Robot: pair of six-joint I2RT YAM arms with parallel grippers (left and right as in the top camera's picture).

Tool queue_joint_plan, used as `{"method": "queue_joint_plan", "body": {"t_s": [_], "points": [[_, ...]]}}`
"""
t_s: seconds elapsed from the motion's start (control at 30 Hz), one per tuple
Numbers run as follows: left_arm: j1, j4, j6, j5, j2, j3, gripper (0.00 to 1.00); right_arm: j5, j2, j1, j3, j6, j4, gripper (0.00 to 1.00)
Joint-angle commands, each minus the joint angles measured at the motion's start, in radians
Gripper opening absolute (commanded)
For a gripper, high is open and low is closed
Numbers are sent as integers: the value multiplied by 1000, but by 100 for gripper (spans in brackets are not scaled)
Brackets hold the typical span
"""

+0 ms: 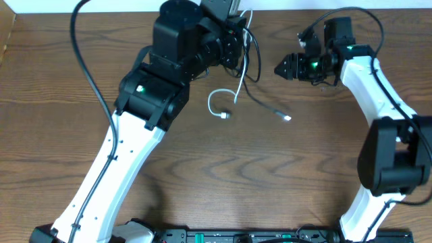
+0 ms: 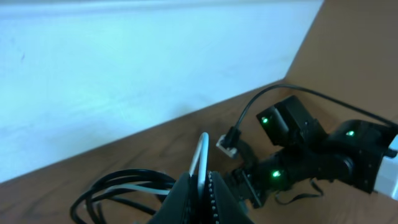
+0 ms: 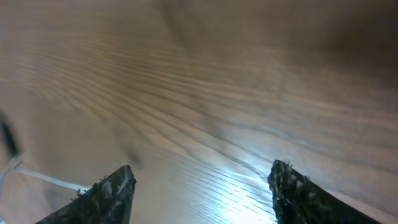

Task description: Untangle cables

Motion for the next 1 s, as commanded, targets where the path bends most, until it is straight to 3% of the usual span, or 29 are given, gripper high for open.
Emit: {"method": "queue_joint_plan", "body": {"t_s": [0.0,0.17,0.37,0.5,0.8,0.97], "points": [[4,36,-33,80,-25,8,7,-96,-92,7,-1,-45,23,71],[5,107,-104,105,-27,8,7,-184,-126,39,-1,-73,63,78],[5,131,-129,84,-27,8,7,-229,-127,44,-1,-82,75,76],[5,96,-136,64,-26,8,7,-241,-145,23,-1,-83,99,65],[5,60,-149,64,-26,8,7,-201,-330,-21,-1,-99,131,74],[4,45,-174,68,-26,8,7,-294,-396,-7,-1,-122,134,71]]}}
